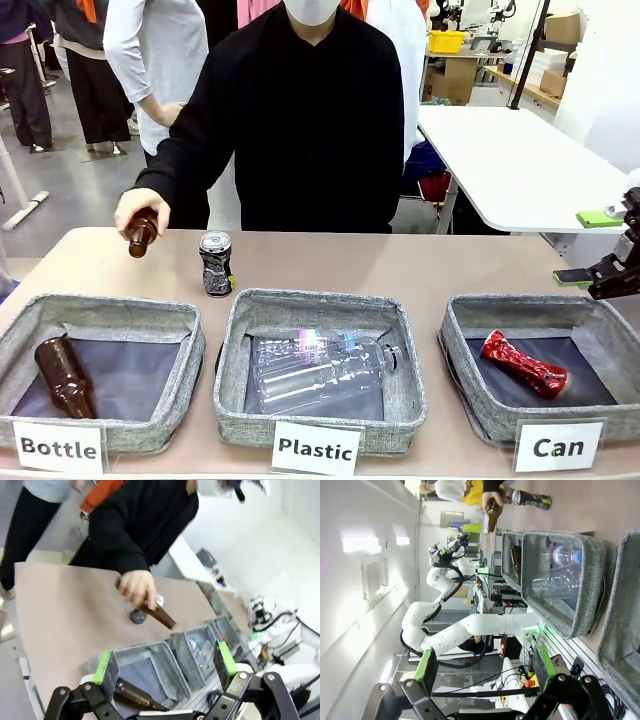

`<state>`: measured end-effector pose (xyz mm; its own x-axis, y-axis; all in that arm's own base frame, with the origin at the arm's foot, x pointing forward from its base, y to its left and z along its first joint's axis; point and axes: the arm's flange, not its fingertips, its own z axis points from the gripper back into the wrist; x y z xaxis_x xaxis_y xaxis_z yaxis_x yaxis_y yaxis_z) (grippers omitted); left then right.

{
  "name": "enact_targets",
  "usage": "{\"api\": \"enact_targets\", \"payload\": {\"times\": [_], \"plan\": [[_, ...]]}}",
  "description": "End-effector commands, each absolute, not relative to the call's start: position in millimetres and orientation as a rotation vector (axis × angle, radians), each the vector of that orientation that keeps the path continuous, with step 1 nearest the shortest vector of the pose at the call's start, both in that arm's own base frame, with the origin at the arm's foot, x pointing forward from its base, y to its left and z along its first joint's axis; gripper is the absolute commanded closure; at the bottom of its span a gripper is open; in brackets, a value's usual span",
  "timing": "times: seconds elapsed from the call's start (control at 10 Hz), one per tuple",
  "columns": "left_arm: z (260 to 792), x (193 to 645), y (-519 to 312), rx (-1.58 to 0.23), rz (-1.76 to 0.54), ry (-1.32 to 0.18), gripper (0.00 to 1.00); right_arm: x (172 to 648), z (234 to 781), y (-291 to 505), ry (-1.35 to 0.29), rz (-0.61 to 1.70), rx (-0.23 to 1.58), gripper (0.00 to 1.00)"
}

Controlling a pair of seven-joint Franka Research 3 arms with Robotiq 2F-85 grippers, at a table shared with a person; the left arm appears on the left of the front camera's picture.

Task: Sort the can waste into the basket.
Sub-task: Pick up the can waste from the table and place it in the right Fabric basket.

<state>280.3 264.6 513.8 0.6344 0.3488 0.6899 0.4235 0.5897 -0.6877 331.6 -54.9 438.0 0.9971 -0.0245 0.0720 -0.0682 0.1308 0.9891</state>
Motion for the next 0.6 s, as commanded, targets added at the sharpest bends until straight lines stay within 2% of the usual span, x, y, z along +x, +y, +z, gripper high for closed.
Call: {"api": "enact_targets", "payload": {"times": [0.0, 0.2, 0.4, 0.5], "plan": [[499, 286, 275, -0.999, 0.005, -0.938, 0.00, 331, 439, -57, -0.091, 0.063, 1.436, 0.00], [505, 298, 272, -0.996, -0.024, -0.897, 0.00, 331, 439, -57, -0.091, 0.063, 1.436, 0.00], [511, 319, 276, -0.951, -0.013, -0.794, 0.00, 331, 439, -57, -0.091, 0.063, 1.436, 0.00], [519, 311, 301, -0.996, 0.022, -0.822, 0.00, 331, 439, -57, -0.091, 0.063, 1.436, 0.00]]}}
